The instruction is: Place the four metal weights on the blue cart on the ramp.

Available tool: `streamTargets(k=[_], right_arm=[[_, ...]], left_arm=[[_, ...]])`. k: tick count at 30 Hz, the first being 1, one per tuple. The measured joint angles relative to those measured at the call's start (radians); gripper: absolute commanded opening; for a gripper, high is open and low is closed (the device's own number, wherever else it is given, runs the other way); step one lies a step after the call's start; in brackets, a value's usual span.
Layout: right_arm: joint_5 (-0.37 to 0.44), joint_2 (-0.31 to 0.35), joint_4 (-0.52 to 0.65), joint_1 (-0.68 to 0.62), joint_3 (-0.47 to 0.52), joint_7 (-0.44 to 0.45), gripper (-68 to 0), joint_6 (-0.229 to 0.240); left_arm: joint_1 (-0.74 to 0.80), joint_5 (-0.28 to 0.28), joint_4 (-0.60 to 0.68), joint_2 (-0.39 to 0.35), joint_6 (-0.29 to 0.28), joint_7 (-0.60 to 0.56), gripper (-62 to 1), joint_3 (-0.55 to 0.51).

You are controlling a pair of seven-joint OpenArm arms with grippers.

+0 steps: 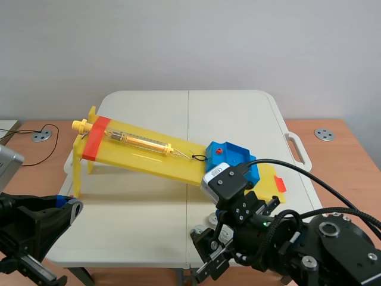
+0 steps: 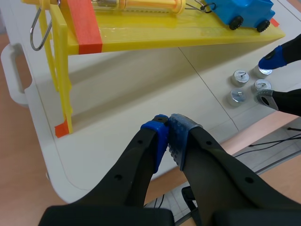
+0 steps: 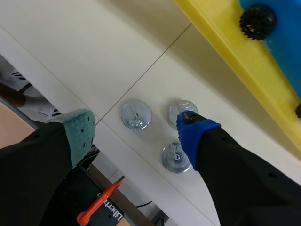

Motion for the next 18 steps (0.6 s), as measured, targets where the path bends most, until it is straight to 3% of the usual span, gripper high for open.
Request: streamTargets(k=[18], right_arm=[[-0.064, -0.027, -0.053, 0.024, -0.018, 0.030, -36.0, 0.000]], left_arm=[[0.000, 0.000, 0.000, 0.000, 0.000, 0.000, -57.8, 0.000]])
